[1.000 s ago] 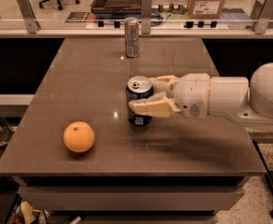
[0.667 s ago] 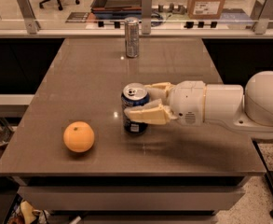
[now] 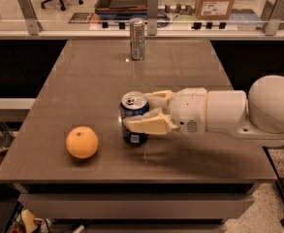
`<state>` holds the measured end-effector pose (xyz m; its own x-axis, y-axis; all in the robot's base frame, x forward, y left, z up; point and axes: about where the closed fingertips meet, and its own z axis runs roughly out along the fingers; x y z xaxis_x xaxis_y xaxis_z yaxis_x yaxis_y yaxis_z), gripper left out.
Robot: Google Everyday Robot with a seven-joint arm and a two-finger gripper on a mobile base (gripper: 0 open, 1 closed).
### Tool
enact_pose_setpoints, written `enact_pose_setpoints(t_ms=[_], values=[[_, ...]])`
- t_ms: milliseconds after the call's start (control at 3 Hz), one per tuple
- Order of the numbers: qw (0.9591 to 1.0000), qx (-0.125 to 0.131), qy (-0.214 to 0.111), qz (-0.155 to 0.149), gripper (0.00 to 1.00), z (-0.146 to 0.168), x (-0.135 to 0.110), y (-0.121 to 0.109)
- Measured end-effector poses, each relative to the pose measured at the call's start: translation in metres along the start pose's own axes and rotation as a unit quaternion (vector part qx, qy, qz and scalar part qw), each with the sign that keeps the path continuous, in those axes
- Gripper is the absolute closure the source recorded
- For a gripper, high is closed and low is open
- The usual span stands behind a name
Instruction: Move pepsi can near orange
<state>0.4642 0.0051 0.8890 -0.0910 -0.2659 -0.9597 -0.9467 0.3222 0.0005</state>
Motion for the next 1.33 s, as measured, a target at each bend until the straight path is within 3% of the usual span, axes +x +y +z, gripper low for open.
enact_pose_setpoints(t_ms=[1000,1333], values=[[1.0000,-0.005,0.002,-0.004,0.13,0.0046,-0.0032,0.0044],[1.0000,-0.006,0.002,-0.005,0.00,0.0060,-0.0042,0.0058]])
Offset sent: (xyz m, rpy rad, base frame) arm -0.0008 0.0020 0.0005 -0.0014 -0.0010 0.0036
